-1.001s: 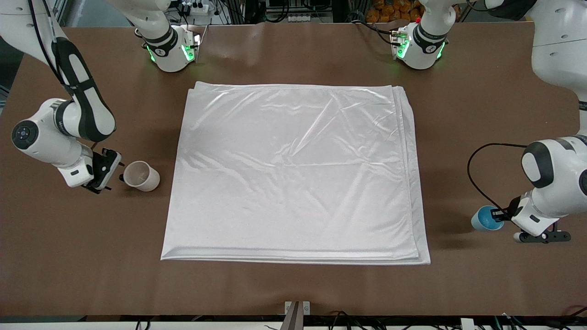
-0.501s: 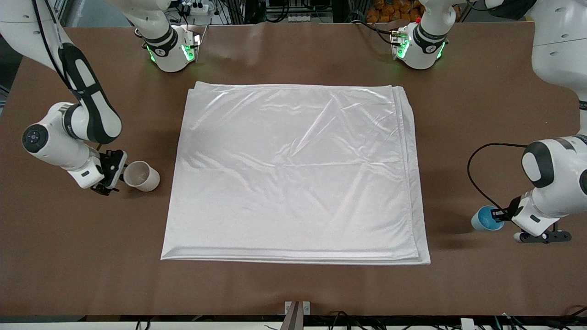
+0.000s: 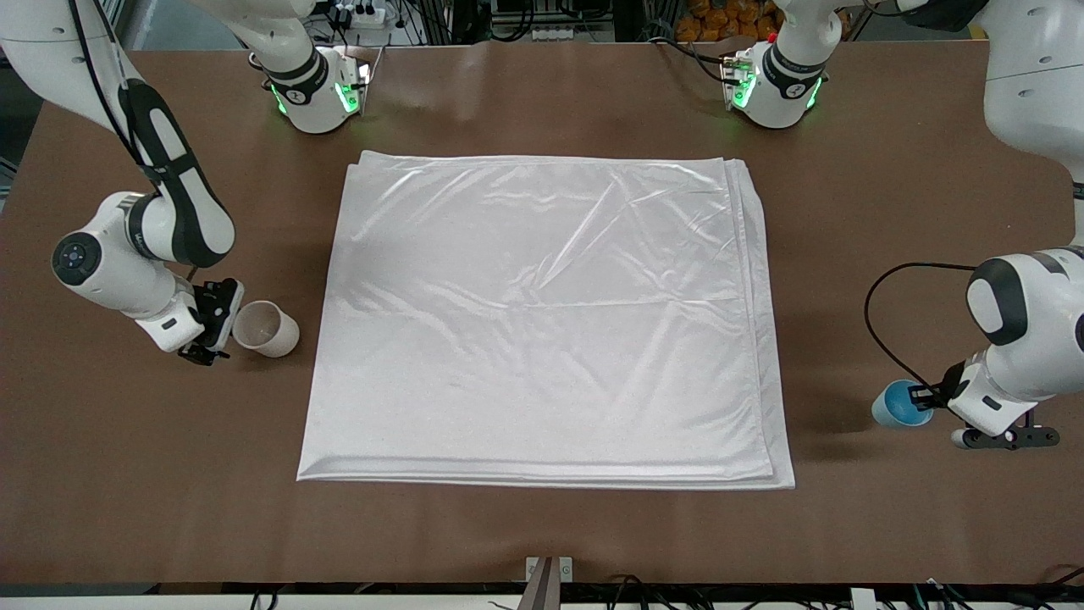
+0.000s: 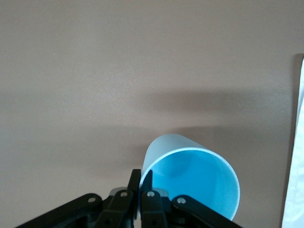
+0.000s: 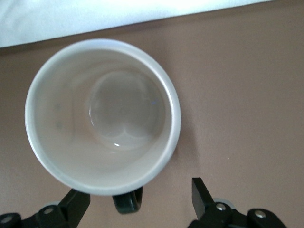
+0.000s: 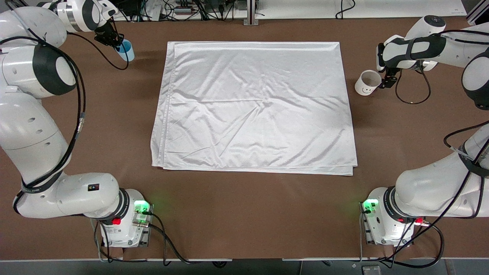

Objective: Place blue cup into white mug on cloth

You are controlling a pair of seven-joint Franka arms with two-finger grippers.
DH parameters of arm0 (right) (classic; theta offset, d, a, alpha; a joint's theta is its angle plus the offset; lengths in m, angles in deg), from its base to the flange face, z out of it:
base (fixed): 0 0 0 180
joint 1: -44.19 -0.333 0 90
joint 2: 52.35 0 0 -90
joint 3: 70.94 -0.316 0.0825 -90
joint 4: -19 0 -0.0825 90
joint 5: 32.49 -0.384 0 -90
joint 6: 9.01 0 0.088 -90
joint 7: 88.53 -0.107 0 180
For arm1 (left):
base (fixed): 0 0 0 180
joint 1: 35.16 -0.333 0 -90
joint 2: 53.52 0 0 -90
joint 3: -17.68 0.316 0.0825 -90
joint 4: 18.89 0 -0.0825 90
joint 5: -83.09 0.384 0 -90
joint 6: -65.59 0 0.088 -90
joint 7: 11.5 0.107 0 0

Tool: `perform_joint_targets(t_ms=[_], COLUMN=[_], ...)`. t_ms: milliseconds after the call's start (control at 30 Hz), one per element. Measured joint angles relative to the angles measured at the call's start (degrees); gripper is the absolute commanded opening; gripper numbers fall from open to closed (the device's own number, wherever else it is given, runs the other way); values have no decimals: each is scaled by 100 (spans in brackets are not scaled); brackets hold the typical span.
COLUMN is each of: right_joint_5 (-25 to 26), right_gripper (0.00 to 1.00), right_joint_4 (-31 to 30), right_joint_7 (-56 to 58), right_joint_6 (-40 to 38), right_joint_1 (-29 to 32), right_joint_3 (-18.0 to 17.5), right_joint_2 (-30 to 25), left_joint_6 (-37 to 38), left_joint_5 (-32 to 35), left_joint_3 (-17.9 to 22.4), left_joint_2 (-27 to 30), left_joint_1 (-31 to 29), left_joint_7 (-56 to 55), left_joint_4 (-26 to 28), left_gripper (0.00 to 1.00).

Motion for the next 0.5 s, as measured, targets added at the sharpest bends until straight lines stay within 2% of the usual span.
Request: perform_joint_targets(t_ms=[167,400,434,501], right_joint_5=[0,0,0,0], right_gripper=[88,64,58,34], right_joint_4=[13,18,18,19], right_joint_7=[109,147,147,148], right_joint_6=[0,3,4,6], right_joint_1=[76,89,86,81], right_joint_3=[9,8,6,2], right_joint_2=[33,109,114,118], left_joint_6=[159,467,511,616], left_joint_5=[0,-1,-1,-1], left_joint_3=[-13,-43,-51,-62], left_joint_2=[104,306,338,401], left_joint_1=[7,25,26,33], left_joint_7=[-46,-147,-157,-169], left_joint_4=[0,-2,-2,-2], left_gripper=[0,0,0,0])
